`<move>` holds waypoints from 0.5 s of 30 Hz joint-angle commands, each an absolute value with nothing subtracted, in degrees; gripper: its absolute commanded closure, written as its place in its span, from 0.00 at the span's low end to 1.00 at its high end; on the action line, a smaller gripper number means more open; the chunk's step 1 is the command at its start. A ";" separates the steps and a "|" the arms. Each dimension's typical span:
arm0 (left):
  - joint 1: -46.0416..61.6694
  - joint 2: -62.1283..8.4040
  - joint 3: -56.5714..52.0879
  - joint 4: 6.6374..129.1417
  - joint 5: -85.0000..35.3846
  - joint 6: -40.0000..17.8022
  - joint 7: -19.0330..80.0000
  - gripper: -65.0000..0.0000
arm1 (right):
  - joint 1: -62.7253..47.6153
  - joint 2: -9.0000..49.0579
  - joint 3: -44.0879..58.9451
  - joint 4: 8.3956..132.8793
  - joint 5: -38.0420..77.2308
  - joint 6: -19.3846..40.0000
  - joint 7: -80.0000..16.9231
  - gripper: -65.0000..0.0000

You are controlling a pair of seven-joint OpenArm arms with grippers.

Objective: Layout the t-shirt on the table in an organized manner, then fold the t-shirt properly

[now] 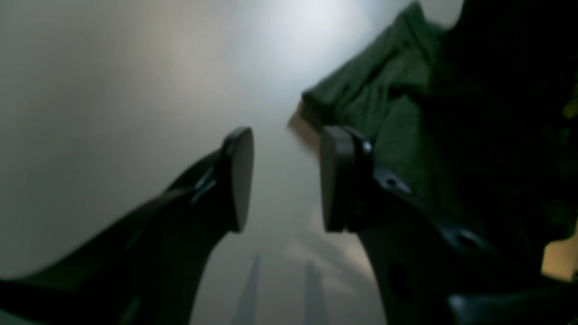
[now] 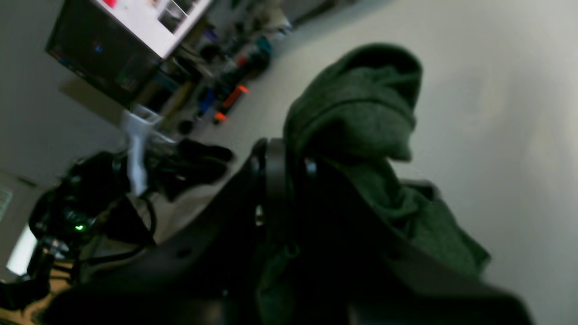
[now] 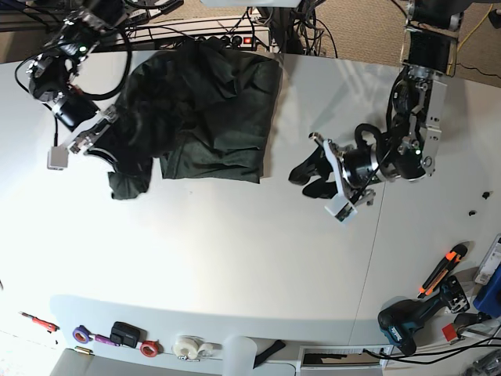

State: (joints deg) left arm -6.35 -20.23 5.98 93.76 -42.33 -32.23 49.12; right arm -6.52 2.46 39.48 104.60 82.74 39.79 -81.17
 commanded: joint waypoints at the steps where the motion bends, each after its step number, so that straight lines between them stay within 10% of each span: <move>1: -7.49 -20.88 5.69 94.76 -43.75 -32.73 47.62 0.65 | -5.93 1.76 38.35 107.07 85.00 40.00 -80.00 1.00; 15: -7.44 -21.28 5.69 94.78 -43.75 -32.91 48.05 0.65 | -6.00 -3.66 11.79 108.86 48.16 40.00 -72.14 1.00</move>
